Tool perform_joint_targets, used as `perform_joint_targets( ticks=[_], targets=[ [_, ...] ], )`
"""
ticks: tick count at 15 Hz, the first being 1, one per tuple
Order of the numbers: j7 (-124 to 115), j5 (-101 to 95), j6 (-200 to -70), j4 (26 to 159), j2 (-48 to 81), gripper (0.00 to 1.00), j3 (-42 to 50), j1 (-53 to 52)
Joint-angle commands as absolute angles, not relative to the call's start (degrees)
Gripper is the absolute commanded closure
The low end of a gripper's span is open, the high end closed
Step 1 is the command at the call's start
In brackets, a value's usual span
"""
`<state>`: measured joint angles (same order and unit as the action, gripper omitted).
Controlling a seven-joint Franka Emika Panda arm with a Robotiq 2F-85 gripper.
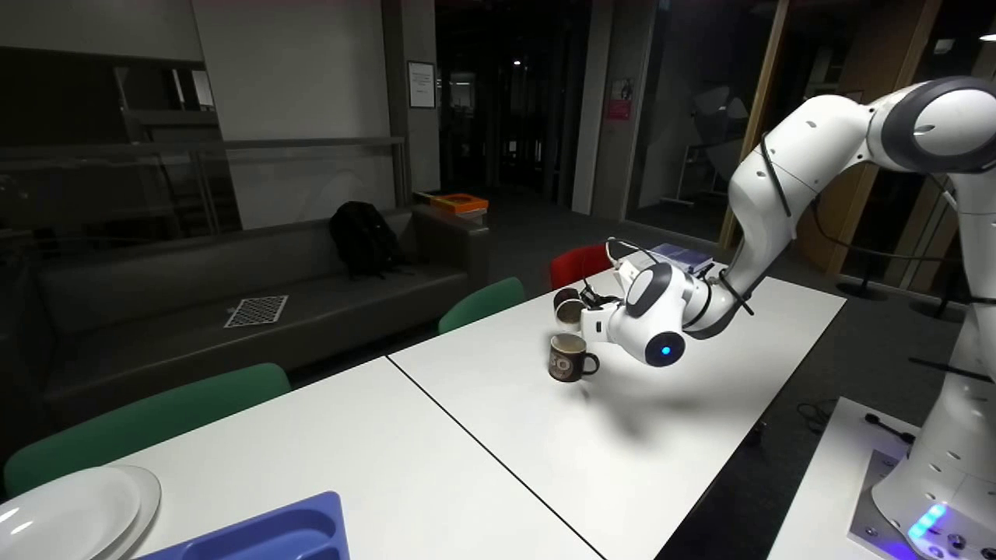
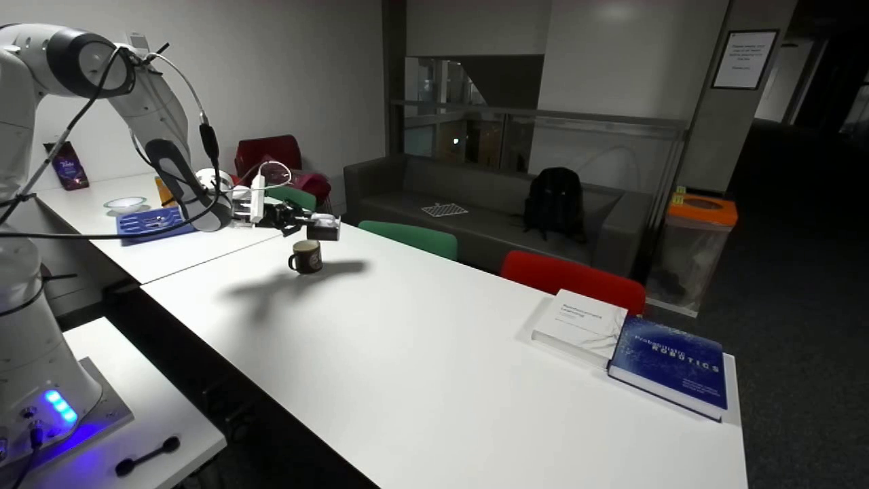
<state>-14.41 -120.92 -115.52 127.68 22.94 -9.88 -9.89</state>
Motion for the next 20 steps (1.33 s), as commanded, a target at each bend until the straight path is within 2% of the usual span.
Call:
perform_joint_targets(
  ticks=[1, 20],
  targets=[
    [-12.31, -121.44, -111.12, 130.17, 19.52, 0.95, -10.54, -10.77],
    [-6.73, -121.53, -103.58, 130.09, 21.13, 0.95, -11.49, -13.48]
  ],
)
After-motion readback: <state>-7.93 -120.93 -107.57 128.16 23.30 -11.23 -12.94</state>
